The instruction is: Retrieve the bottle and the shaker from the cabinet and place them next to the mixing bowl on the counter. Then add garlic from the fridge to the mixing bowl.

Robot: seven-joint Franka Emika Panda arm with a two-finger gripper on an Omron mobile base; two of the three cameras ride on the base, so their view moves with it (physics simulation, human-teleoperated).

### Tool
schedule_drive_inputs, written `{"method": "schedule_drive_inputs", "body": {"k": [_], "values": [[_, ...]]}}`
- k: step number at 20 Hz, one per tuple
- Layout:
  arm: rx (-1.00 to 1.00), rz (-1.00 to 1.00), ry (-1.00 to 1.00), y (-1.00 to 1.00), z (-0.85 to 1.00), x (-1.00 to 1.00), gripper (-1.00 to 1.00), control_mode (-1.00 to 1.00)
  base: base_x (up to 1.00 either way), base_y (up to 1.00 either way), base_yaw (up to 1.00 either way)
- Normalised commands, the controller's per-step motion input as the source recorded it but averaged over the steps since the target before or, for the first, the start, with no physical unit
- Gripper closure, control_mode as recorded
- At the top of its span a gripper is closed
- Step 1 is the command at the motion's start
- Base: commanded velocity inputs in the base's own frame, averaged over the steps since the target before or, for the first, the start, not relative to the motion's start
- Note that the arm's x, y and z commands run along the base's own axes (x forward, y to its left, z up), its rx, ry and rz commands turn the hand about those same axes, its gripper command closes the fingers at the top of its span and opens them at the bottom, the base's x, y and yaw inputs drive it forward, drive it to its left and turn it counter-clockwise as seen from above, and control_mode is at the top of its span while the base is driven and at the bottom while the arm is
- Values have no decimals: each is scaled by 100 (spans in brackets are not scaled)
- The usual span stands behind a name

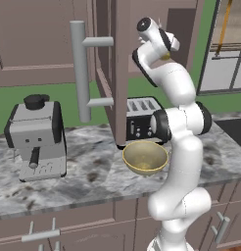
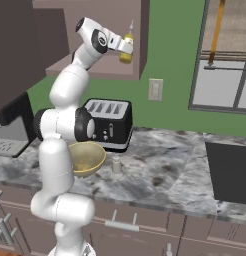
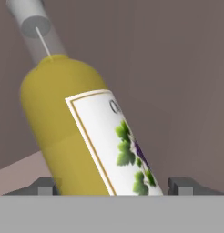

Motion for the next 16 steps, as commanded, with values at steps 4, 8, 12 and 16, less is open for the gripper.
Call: {"method": "schedule_drive_inputs", "body": {"k": [4,8,12,16], "values": [[0,0,1,0,0,0,100,-100,0,0,0],[0,1,0,0,0,-4,100,-100,0,0,0],[0,7,-4,6,0,-41,100,-100,0,0,0],[0,7,-16,6,0,-75,100,-100,0,0,0]]}}
